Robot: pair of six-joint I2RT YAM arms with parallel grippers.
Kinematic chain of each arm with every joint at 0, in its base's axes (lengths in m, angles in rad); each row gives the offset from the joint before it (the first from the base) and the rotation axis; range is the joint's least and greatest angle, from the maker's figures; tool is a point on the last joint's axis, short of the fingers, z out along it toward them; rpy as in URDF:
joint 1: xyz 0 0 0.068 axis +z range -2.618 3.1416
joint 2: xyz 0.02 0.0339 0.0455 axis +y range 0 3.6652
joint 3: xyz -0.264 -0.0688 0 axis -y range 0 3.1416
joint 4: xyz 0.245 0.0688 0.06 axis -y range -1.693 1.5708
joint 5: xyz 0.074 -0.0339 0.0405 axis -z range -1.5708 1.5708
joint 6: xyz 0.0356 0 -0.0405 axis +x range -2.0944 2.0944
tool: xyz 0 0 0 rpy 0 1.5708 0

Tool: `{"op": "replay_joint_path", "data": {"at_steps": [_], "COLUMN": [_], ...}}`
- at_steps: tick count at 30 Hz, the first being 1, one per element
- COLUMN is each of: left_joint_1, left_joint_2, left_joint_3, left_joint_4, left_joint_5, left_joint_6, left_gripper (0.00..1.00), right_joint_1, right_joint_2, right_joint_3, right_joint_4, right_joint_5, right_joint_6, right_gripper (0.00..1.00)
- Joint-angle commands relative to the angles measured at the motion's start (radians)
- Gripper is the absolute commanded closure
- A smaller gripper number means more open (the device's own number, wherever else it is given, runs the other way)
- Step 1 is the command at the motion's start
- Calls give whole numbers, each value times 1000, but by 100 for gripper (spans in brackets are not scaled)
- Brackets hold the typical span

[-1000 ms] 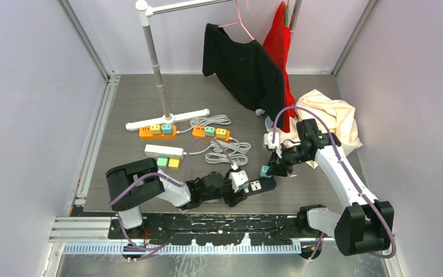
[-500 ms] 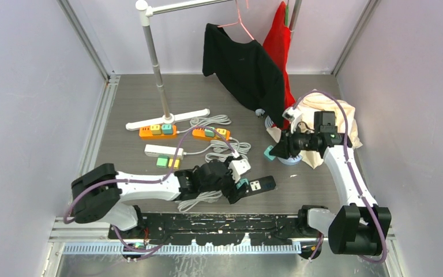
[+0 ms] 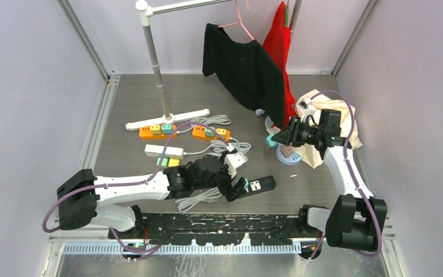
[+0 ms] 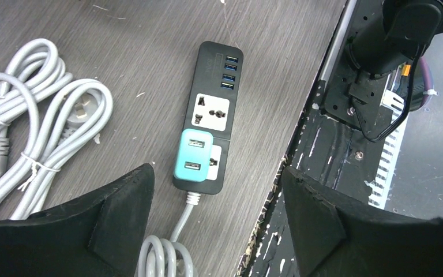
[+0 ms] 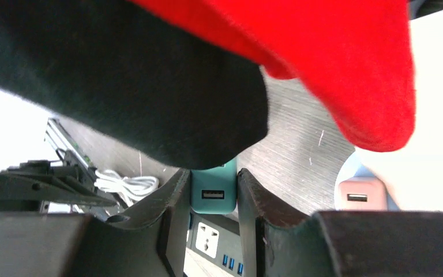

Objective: Pull the plug off the socket
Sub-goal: Place the plug at the center of the board.

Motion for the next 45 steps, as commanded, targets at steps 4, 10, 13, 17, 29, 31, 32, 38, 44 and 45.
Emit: {"op": "replay_joint_path", "data": {"at_steps": [4,10,13,17,29,31,32,38,44,45], "left_joint_1": [6,11,15,21,23,23,23,25,28,33], "left_joint_2": [-93,-119,-123,-139,-294,-311,-317,-332,-364,-368], "left_joint_3": [-38,-68,-81,-86,-196,-203,-203,-186,-203,-201], "left_joint_4": [41,69,86,74,70,73,74,69,181,218], "left_joint_5": [-71,-108,-120,-135,-179,-185,-185,-162,-130,-112], "left_joint_6": [-17,-24,-24,-40,-105,-107,-108,-121,-177,-195], "left_gripper": [18,17,16,16,15,15,15,14,5,3], "right_joint_1": [-13,-13,26,155,158,128,98,-118,-201,-182], "right_joint_2": [23,64,159,306,451,418,390,271,229,224], "right_joint_3": [2,-19,25,155,322,363,366,437,408,386], "right_joint_4": [106,193,213,123,-113,-249,-298,-689,-900,-932], "right_joint_5": [83,115,98,217,102,9,-19,-189,-314,-381], "right_joint_6": [110,183,162,89,-143,-280,-325,-711,-790,-811], "right_gripper": [84,79,79,79,77,77,77,77,78,78]}}
